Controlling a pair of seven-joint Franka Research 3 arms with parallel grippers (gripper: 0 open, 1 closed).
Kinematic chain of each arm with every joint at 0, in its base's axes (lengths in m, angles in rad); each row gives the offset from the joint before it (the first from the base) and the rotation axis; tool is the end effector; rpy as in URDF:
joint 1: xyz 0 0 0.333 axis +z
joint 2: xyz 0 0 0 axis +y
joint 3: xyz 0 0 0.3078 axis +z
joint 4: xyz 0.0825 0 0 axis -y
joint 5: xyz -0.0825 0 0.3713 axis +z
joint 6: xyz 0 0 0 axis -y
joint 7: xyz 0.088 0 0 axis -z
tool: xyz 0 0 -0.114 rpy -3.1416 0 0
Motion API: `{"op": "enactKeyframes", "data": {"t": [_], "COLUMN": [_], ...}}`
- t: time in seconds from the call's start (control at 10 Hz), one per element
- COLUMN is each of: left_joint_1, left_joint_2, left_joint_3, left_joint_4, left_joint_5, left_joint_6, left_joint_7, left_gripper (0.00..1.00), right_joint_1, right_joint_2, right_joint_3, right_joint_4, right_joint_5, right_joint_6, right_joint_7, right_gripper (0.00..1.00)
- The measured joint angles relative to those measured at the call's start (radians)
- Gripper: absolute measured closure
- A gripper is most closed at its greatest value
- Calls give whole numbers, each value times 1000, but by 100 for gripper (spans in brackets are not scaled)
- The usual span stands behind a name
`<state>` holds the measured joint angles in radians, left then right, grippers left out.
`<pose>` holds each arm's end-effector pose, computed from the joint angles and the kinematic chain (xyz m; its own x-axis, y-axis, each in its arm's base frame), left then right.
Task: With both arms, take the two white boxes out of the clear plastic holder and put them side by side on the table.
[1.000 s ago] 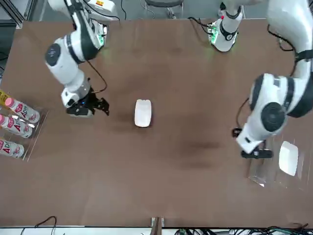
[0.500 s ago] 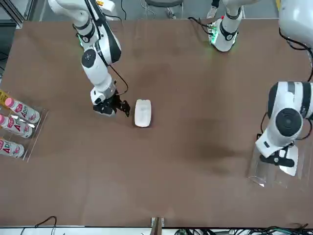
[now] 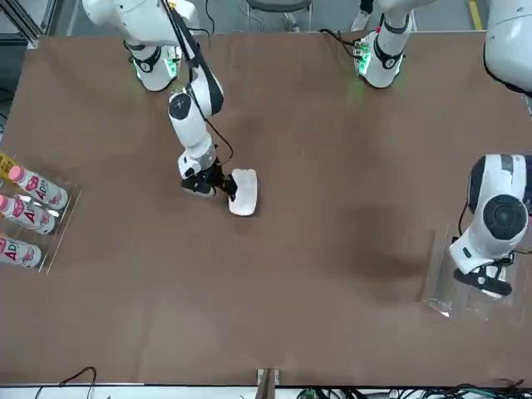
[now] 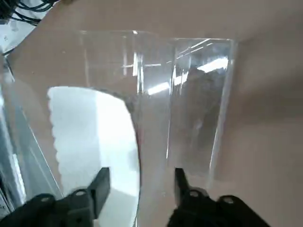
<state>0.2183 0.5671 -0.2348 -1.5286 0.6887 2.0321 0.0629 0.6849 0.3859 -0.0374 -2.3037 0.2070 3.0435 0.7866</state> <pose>0.6845 0.0531 0.3302 0.9340 -0.3321 -0.1313 -0.3549 -0.8218 -0.4457 0.4477 0.3187 0.2123 0.9177 -0.3508 0.1865 -0.2884 -0.9111 -0.2946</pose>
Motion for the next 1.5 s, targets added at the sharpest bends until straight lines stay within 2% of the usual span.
{"op": "enactKeyframes", "data": {"t": [0.1, 0.4, 0.5, 0.7, 0.8, 1.0, 1.1, 1.3, 1.5], "left_joint_1": [-2, -4, -7, -14, -28, -88, -114, -128, -153], "left_joint_2": [6, 7, 7, 5, 2, -24, -43, -74, -73], "left_joint_3": [0, 0, 0, -7, -15, -52, -89, -220, -339], "left_joint_4": [0, 1, 1, 7, 10, 15, 17, 19, 7], "left_joint_5": [5, 14, 22, 26, 18, -60, -103, -177, -221], "left_joint_6": [0, 4, 4, 4, -2, -92, -149, -264, -289], "left_joint_7": [0, 2, 2, -14, -50, -174, -255, -440, -647], "left_gripper": [43, 92, 98, 98, 98, 98, 98, 98, 98], "right_joint_1": [4, 61, 75, 77, 77, 77, 77, 76, 73], "right_joint_2": [15, 71, 82, 86, 86, 88, 88, 88, 88], "right_joint_3": [0, 0, -1, -8, -11, -12, -13, -17, -20], "right_joint_4": [0, 0, 1, 2, 3, 3, 3, 5, 6], "right_joint_5": [1, 3, 4, 5, 5, 5, 5, 6, 7], "right_joint_6": [22, 93, 103, 105, 105, 105, 105, 105, 105], "right_joint_7": [3, 69, 76, 77, 77, 77, 77, 78, 82], "right_gripper": [3, 6, 7, 15, 33, 49, 65, 97, 98]}}
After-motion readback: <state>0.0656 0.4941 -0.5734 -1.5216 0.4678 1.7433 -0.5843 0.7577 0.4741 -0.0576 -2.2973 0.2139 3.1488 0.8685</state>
